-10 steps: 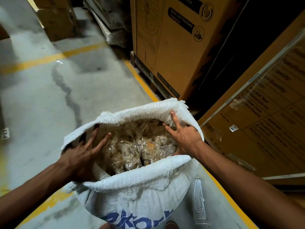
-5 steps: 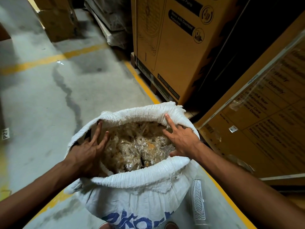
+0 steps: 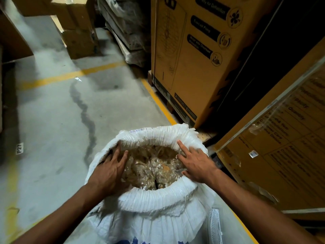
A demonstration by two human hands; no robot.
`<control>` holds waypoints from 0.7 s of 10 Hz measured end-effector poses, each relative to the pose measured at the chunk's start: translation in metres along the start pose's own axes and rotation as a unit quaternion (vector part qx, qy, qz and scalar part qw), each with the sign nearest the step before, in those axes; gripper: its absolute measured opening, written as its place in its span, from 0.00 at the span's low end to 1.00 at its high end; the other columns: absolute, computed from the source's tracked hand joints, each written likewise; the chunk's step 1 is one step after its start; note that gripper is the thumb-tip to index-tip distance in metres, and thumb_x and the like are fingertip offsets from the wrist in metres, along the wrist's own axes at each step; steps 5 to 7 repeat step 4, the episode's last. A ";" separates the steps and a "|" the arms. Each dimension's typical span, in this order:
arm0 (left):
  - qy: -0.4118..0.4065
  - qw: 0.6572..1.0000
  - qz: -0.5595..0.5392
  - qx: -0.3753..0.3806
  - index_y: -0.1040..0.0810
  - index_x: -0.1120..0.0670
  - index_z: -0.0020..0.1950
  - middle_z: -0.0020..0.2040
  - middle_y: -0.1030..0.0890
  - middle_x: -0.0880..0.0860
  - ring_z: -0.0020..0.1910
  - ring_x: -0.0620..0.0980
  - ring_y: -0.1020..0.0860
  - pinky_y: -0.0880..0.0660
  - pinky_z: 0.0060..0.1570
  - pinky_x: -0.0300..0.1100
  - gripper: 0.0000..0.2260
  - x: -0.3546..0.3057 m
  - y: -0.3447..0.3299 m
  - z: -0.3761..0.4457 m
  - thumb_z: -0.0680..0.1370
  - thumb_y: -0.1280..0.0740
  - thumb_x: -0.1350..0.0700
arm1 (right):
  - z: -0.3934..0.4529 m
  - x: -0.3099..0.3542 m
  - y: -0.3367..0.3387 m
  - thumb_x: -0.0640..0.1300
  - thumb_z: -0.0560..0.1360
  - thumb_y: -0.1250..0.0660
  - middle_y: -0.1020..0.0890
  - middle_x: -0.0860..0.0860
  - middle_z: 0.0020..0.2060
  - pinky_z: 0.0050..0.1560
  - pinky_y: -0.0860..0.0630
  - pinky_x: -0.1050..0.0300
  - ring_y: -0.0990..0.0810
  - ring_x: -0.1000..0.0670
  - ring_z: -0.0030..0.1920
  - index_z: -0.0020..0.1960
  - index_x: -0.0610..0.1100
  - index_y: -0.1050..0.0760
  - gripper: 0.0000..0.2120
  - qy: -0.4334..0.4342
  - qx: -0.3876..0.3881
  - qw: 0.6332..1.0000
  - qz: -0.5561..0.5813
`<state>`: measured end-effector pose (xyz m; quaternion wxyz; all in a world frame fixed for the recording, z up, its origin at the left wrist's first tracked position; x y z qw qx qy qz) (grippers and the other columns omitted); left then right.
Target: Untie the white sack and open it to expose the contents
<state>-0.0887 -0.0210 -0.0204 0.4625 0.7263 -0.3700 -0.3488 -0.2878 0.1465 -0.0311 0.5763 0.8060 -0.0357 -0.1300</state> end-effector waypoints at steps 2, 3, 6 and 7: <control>-0.023 0.999 0.001 -0.046 0.19 0.58 0.67 0.59 0.14 0.59 0.55 0.57 0.14 0.15 0.47 0.47 0.41 -0.004 0.006 -0.003 0.59 0.20 0.39 | -0.005 0.002 0.016 0.57 0.79 0.35 0.57 0.41 0.82 0.69 0.36 0.34 0.41 0.35 0.77 0.73 0.45 0.34 0.28 0.016 0.021 1.000 -0.013; -0.058 0.993 -0.049 -0.087 0.22 0.52 0.68 0.61 0.15 0.53 0.55 0.53 0.14 0.16 0.48 0.44 0.36 -0.019 0.019 -0.007 0.62 0.22 0.43 | -0.013 0.002 0.035 0.57 0.79 0.34 0.57 0.41 0.82 0.69 0.36 0.32 0.41 0.34 0.77 0.71 0.44 0.32 0.27 0.014 0.024 1.000 -0.004; -0.033 0.994 -0.082 -0.060 0.32 0.48 0.79 0.74 0.24 0.52 0.70 0.53 0.23 0.22 0.63 0.45 0.36 -0.036 0.045 -0.007 0.72 0.30 0.42 | -0.020 0.002 0.058 0.58 0.79 0.35 0.57 0.41 0.82 0.68 0.36 0.32 0.41 0.33 0.77 0.71 0.44 0.32 0.26 0.016 0.045 0.999 -0.005; -0.033 0.994 -0.082 -0.060 0.32 0.48 0.79 0.74 0.24 0.52 0.70 0.53 0.23 0.22 0.63 0.45 0.36 -0.036 0.045 -0.007 0.72 0.30 0.42 | -0.020 0.002 0.058 0.58 0.79 0.35 0.57 0.41 0.82 0.68 0.36 0.32 0.41 0.33 0.77 0.71 0.44 0.32 0.26 0.016 0.045 0.999 -0.005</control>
Point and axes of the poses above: each hand's wrist, its own z-axis towards the middle knuckle, its own y-axis out of the back of the hand, x = y × z, the point moved 9 cm from there along z, towards the middle knuckle
